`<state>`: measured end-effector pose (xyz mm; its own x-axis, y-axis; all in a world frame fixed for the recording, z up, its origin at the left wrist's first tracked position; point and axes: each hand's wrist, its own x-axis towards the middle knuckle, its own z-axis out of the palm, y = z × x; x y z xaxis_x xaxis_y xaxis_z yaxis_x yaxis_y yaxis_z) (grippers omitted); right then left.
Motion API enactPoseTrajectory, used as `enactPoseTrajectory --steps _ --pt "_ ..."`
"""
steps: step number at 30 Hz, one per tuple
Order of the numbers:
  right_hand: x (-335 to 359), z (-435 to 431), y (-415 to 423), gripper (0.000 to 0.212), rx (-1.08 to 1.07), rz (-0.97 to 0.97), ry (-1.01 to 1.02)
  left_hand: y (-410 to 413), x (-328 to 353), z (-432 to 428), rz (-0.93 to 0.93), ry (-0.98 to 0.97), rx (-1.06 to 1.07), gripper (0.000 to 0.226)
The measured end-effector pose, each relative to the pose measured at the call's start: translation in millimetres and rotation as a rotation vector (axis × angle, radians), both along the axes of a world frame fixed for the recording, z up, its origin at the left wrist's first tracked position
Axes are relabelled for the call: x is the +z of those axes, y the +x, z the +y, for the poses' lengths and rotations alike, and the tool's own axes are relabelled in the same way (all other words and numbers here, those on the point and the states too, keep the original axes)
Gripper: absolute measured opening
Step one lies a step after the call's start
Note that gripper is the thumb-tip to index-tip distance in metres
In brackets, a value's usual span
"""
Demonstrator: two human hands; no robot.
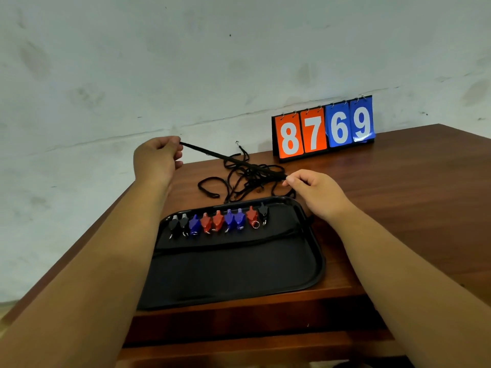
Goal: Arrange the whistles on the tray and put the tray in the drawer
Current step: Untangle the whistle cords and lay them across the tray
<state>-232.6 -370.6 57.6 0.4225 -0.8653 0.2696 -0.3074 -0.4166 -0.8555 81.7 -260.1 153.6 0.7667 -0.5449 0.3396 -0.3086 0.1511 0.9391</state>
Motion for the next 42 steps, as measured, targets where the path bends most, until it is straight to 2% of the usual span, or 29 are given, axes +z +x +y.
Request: enactPoseTrajectory --steps 6,10,17,24,29,36,42 --pt "0.6 1.6 -1.1 0.024 -0.028 -0.029 0.051 18.7 -14.9 25.8 0.188 -0.024 -0.13 0.017" --pt "1.1 4.1 -0.8 0.024 -0.089 -0.032 0.027 33.2 -24.6 47.0 0.083 0.052 -0.151 0.018" --pt "16.8 19.0 1.9 0.019 -0.141 -0.026 0.005 52.3 -21.2 96.2 -0.164 0.27 -0.222 0.006" --pt "20.4 43.3 -7.4 0.024 -0.127 -0.008 -0.042 64.9 -26.7 134.1 -0.153 0.249 -0.222 0.016" --pt "18.8 57.5 -19.2 0.014 -0.199 -0.062 -0.012 66.2 -45.4 153.5 -0.22 0.298 -0.123 0.013" --pt "11.3 74.7 -28.5 0.011 -0.234 -0.078 0.01 58.5 -68.1 165.7 -0.133 0.208 -0.067 0.014" --pt "-6.6 83.8 -30.6 0.02 -0.273 -0.011 0.011 50.1 -86.3 167.6 -0.266 0.263 -0.025 0.005"
